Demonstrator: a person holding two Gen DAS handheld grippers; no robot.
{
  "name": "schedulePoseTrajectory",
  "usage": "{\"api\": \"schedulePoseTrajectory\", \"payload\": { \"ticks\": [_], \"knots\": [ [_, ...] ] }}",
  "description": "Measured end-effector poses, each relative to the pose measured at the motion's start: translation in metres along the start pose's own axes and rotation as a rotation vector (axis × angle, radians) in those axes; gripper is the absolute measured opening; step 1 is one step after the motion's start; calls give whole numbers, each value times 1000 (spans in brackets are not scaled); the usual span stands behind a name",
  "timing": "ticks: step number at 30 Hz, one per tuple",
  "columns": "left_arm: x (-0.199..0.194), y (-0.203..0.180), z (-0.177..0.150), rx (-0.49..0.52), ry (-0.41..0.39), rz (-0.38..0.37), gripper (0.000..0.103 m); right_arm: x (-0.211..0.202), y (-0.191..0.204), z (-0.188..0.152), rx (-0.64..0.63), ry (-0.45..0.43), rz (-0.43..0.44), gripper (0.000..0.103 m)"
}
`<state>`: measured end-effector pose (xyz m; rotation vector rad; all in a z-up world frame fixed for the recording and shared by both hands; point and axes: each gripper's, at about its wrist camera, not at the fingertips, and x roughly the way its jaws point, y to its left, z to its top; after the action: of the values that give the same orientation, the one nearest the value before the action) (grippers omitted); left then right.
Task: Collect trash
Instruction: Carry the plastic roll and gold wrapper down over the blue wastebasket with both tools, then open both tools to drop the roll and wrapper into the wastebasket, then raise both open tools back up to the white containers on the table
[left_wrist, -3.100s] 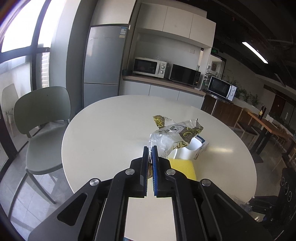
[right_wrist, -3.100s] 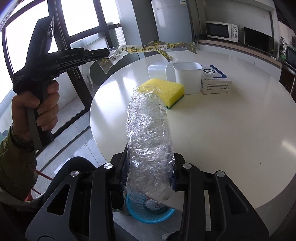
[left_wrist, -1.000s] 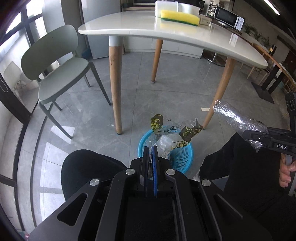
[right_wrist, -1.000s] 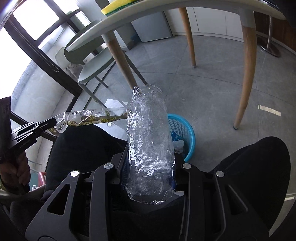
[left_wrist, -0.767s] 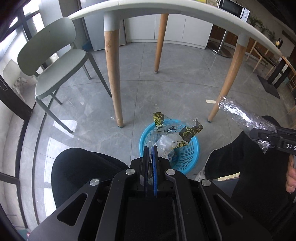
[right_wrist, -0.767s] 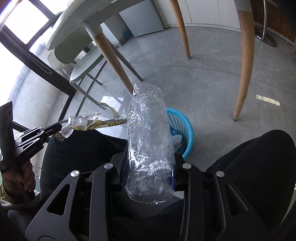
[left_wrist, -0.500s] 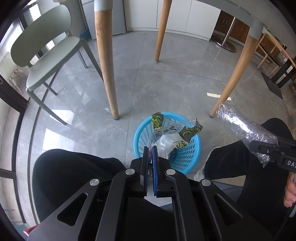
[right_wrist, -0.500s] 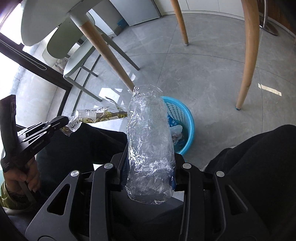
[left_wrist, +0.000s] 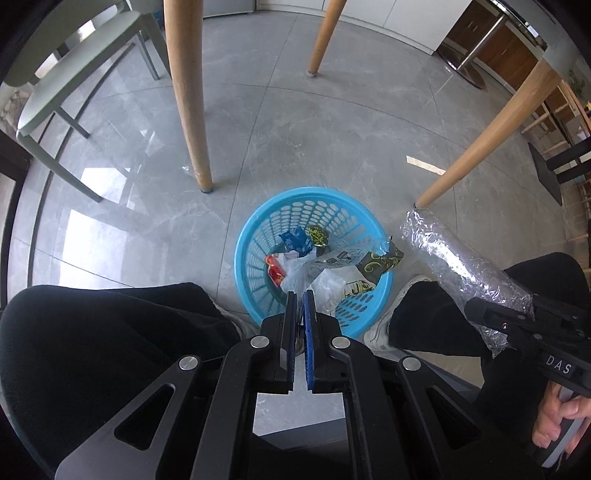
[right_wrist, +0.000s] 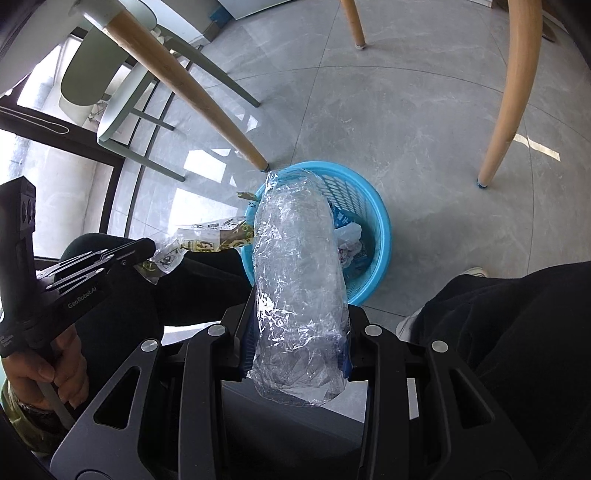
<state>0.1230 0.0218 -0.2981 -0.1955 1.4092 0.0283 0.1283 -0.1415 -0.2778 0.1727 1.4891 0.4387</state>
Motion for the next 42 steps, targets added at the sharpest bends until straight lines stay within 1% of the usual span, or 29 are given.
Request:
{"api": "schedulePoseTrajectory", "payload": {
  "ticks": [3,8,12,15,22,25,27,28,29,31,32,38,42],
  "knots": [
    [8,-4,4,0,14,4,3,9,1,4,-2,21,0,32],
    [24,-1,13,-26,41,-13,3,29,-1,13,7,54,-11,32],
    [38,-2,19,-36,61,-3,3,53,-4,22,14,87,-45,32],
    [46,-4,22,-30,80,11,3,69,-3,26,16,115,-54,32],
    [58,-5,26,-30,112,12,3,85,-9,30,38,137,-40,33],
    [59,-3,27,-44,114,10,7,88,-11,31,48,134,-27,37],
    [58,-2,28,-56,107,11,16,91,-12,32,51,137,-17,42],
    [57,-1,28,-60,104,10,22,92,-12,32,51,140,-12,42],
    [57,0,29,-64,101,12,23,92,-12,33,53,144,-8,42],
    [56,2,28,-75,100,13,24,93,-13,33,57,149,2,48],
    [57,3,28,-82,100,13,24,93,-12,32,57,150,6,49],
    [50,8,27,-102,83,8,24,86,-9,30,39,139,1,50],
    [41,9,25,-106,62,-6,27,77,-7,26,25,123,-32,50]
  ]
}}
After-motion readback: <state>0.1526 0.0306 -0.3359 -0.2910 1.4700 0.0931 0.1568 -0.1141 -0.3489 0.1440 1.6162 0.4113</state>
